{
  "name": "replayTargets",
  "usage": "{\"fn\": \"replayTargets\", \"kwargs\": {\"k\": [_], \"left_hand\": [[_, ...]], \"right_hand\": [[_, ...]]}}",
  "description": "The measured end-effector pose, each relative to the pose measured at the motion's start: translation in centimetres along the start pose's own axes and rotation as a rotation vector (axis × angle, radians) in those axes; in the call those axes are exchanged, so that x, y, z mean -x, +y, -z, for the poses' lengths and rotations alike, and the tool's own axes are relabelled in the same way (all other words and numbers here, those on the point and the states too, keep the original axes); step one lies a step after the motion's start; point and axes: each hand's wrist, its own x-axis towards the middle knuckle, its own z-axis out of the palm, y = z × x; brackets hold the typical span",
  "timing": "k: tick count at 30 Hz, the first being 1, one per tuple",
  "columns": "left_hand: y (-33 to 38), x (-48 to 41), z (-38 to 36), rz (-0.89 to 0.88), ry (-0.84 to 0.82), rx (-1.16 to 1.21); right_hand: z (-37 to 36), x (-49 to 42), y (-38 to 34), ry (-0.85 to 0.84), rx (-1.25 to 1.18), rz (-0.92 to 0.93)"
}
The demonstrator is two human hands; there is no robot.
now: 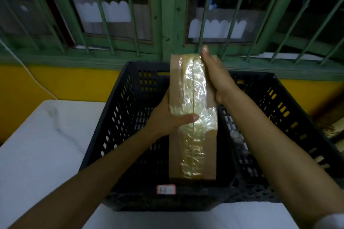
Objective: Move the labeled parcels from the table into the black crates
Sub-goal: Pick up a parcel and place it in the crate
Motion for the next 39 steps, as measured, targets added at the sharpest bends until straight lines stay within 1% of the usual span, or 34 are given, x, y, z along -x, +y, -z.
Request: {"fn": "replayTargets", "kwargs": {"k": [1, 3, 6, 8, 10, 13, 15, 17, 18, 19, 20, 21, 23, 25, 26, 29, 31, 33, 35, 39], "left_hand": [[0.0, 0.3, -0.3, -0.048, 0.004, -0.048], [-0.3, 0.5, -0.5, -0.116, 0.006, -0.119], [-1.8, -0.1, -1.0, -0.164, -0.041, -0.204], [-3.4, -0.6, -1.5, -0.165, -0.078, -0.285], [-5.3, -0.9, -1.9, -0.160, -0.100, -0.338], [-7.8, -1.0, -2.8, -0.137, -0.154, -0.367], [-9.0, -1.2, -2.9, -0.127, -0.268, -0.375], [-9.7, -1.7, -2.8, -0.131, -0.356, -0.375], [-9.9, -1.9, -2.7, -0.127, -0.373, -0.370], [-9.9, -2.1, -2.6, -0.112, -0.387, -0.363], [-10.1, -2.3, -2.4, -0.093, -0.400, -0.351], [-10.1, -2.5, -2.2, -0.074, -0.417, -0.334], [-10.1, -2.9, -1.5, -0.017, -0.507, -0.251], [-9.7, -3.4, 0.1, 0.161, -0.598, -0.087], [-9.2, -3.7, 1.0, 0.248, -0.587, 0.006], [-6.9, -4.7, 2.5, 0.436, -0.420, 0.307], [-5.8, -5.2, 2.1, 0.460, -0.415, 0.438], [-4.5, -5.1, 0.8, 0.436, -0.445, 0.435], [-3.7, -4.9, 0.0, 0.461, -0.439, 0.441], [-3.2, -5.5, 0.0, 0.488, -0.410, 0.385]], "right_hand": [[0.5, 0.6, -0.2, 0.013, -0.028, 0.030], [1.3, 1.9, -0.4, 0.098, -0.059, 0.138], [1.9, 4.0, 0.2, 0.183, -0.076, 0.295], [2.0, 4.6, 1.9, 0.207, -0.049, 0.293], [2.1, 4.8, 4.1, 0.225, -0.001, 0.229], [2.1, 5.0, 7.2, 0.230, 0.093, 0.150], [2.0, 5.2, 8.6, 0.235, 0.183, 0.111], [1.7, 5.6, 9.3, 0.281, 0.307, 0.137], [1.7, 5.7, 9.4, 0.319, 0.415, 0.183], [1.7, 5.6, 9.2, 0.357, 0.573, 0.239], [1.6, 5.6, 9.0, 0.377, 0.735, 0.281], [1.5, 5.6, 8.9, 0.374, 0.843, 0.292], [1.5, 5.6, 8.7, 0.345, 0.898, 0.248], [1.7, 5.6, 8.5, 0.344, 0.851, 0.191], [1.7, 5.6, 8.4, 0.356, 0.804, 0.172], [1.3, 5.6, 7.8, 0.392, 0.617, 0.134], [0.5, 6.0, 8.0, 0.386, 0.573, 0.119], [0.2, 6.7, 8.6, 0.437, 0.601, 0.124], [0.4, 7.3, 8.9, 0.487, 0.581, 0.136], [0.9, 6.7, 8.4, 0.474, 0.596, 0.089]]}}
